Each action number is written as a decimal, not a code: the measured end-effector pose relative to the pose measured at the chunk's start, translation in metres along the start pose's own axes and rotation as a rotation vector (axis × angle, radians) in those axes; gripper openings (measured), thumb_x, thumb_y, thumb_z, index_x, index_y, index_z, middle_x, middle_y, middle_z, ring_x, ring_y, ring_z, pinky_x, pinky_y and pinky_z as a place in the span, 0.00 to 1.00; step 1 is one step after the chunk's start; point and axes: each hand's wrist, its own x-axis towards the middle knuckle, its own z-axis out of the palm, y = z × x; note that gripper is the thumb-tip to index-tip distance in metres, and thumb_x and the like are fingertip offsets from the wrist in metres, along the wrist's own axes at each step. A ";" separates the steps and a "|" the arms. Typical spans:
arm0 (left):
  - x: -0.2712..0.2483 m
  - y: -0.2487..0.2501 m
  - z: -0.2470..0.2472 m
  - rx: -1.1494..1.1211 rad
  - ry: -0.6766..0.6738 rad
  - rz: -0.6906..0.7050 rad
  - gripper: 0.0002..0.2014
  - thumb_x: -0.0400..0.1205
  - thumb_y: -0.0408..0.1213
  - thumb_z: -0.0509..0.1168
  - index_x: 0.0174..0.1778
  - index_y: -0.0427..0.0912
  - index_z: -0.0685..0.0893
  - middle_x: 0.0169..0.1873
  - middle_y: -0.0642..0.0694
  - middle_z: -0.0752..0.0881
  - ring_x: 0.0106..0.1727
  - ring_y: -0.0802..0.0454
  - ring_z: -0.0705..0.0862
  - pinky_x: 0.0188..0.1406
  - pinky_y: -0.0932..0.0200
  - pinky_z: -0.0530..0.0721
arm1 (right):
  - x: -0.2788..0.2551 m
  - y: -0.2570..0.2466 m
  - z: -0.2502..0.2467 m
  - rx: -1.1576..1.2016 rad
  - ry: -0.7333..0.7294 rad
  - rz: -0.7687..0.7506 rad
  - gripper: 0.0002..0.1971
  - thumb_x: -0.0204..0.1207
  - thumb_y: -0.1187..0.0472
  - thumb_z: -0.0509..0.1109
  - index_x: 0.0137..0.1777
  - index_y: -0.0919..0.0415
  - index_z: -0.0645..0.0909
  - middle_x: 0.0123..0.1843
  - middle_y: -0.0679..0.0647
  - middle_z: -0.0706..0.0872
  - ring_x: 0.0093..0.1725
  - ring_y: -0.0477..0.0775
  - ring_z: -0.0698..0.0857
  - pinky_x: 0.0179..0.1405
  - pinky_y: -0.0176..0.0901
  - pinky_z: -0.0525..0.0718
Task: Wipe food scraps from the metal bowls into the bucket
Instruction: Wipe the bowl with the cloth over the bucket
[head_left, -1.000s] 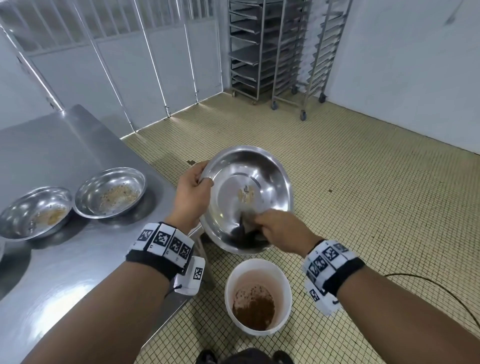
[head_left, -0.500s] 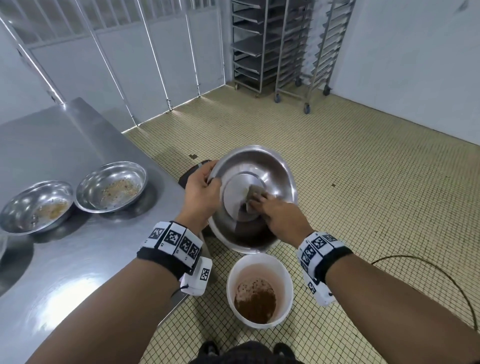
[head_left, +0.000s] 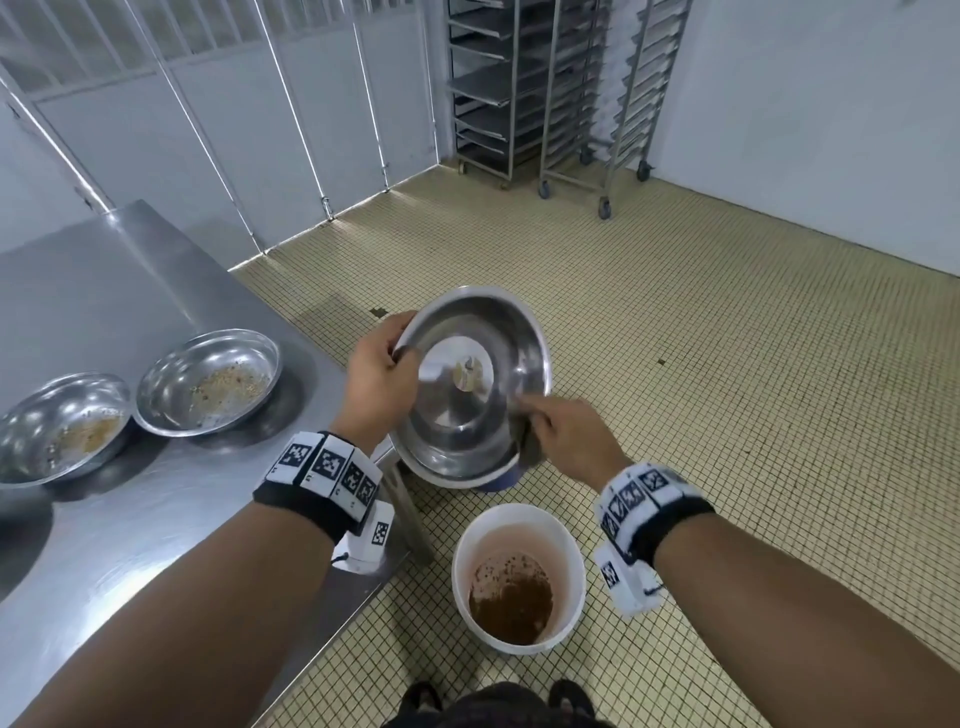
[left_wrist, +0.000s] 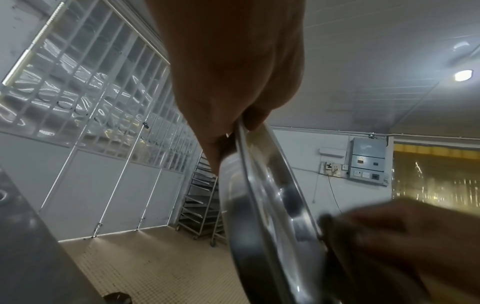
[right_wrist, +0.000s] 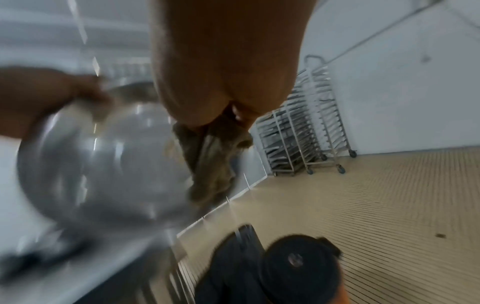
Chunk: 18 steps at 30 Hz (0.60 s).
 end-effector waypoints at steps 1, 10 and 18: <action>-0.002 -0.001 0.002 -0.011 -0.010 -0.004 0.14 0.87 0.32 0.65 0.60 0.55 0.89 0.44 0.55 0.92 0.43 0.63 0.89 0.37 0.69 0.83 | 0.010 -0.008 -0.007 0.034 0.117 0.003 0.16 0.90 0.58 0.60 0.69 0.46 0.86 0.34 0.45 0.87 0.25 0.43 0.83 0.27 0.33 0.85; -0.014 0.010 0.008 -0.166 0.016 -0.030 0.17 0.86 0.26 0.63 0.59 0.52 0.88 0.43 0.53 0.93 0.44 0.56 0.92 0.40 0.61 0.88 | 0.029 -0.061 0.015 0.023 0.008 -0.234 0.28 0.88 0.64 0.65 0.84 0.39 0.68 0.90 0.51 0.63 0.85 0.56 0.69 0.84 0.61 0.69; -0.007 0.006 -0.011 -0.148 0.073 0.017 0.19 0.84 0.23 0.60 0.63 0.45 0.89 0.45 0.55 0.92 0.48 0.51 0.91 0.44 0.58 0.88 | -0.011 -0.026 0.048 -0.108 -0.276 -0.320 0.23 0.92 0.48 0.56 0.86 0.38 0.66 0.89 0.49 0.66 0.86 0.52 0.67 0.81 0.59 0.74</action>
